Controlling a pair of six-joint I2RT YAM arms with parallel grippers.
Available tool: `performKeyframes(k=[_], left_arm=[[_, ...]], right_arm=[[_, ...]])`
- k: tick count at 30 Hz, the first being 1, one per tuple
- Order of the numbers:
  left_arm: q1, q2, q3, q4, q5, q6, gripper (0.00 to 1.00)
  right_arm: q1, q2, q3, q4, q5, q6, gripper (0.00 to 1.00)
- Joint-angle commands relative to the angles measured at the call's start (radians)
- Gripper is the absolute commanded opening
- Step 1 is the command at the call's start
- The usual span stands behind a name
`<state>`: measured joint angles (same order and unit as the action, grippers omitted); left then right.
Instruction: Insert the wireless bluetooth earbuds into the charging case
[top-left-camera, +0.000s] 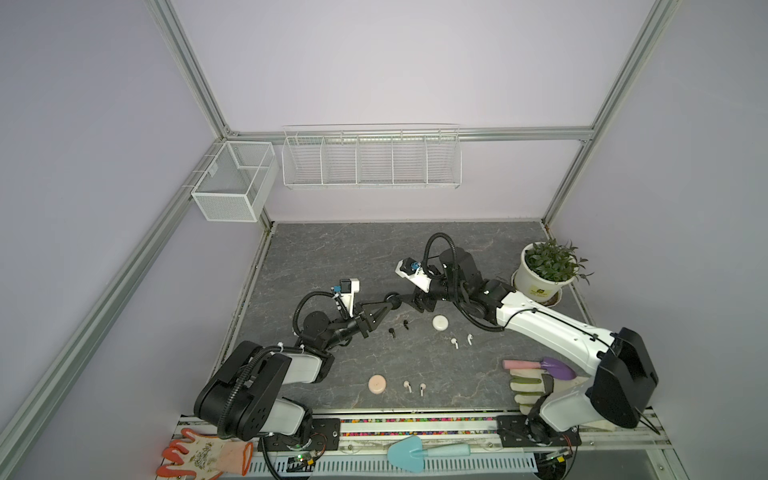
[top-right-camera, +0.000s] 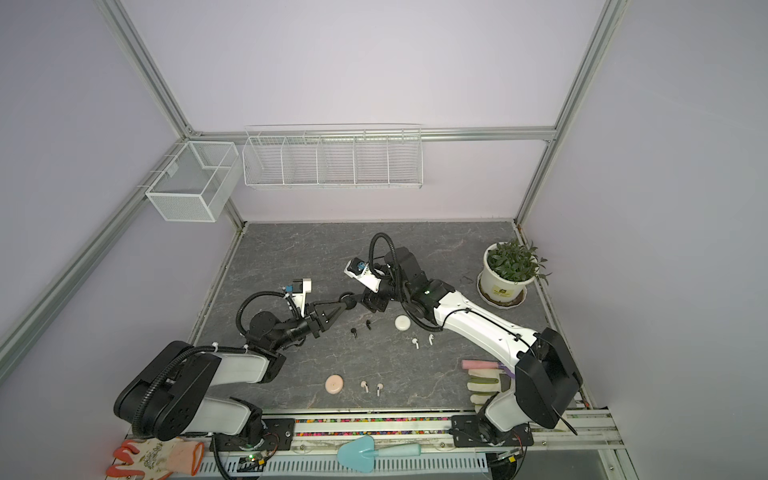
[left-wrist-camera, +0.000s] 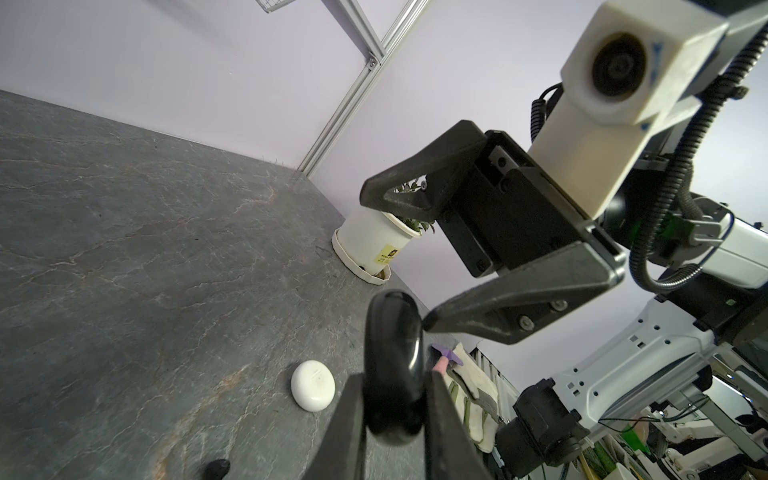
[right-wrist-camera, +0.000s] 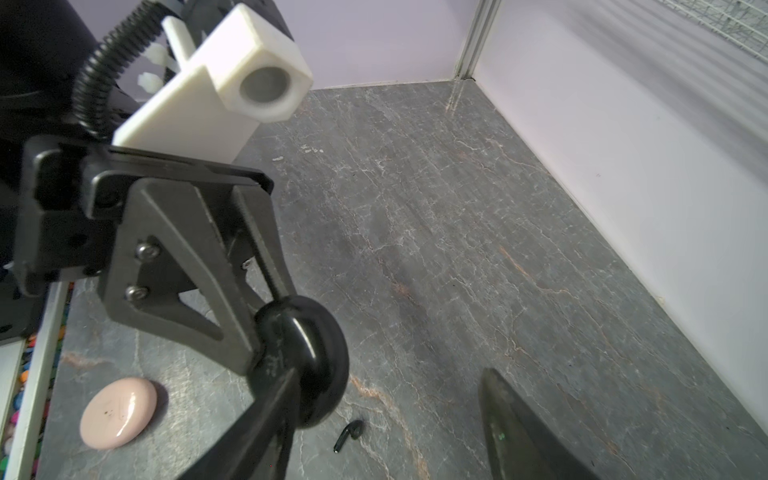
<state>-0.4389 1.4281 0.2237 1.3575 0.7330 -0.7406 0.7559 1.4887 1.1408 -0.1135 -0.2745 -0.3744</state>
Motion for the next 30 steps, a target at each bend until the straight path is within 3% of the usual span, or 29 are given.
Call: performKeyframes(k=[1,16,30], left_arm=[[-0.003,0.004,0.004,0.057,0.022,-0.016,0.0],[-0.003,0.002,0.011,0.057,0.031,-0.02,0.0],[-0.003,0.0,0.008,0.058,0.035,-0.024,0.0]], right_arm=[[-0.003,0.007,0.021,-0.026,-0.074,-0.022,0.72],[-0.018,0.053,0.053,-0.04,0.032,-0.033,0.69],[-0.021,0.056,0.066,-0.03,0.043,-0.007,0.68]])
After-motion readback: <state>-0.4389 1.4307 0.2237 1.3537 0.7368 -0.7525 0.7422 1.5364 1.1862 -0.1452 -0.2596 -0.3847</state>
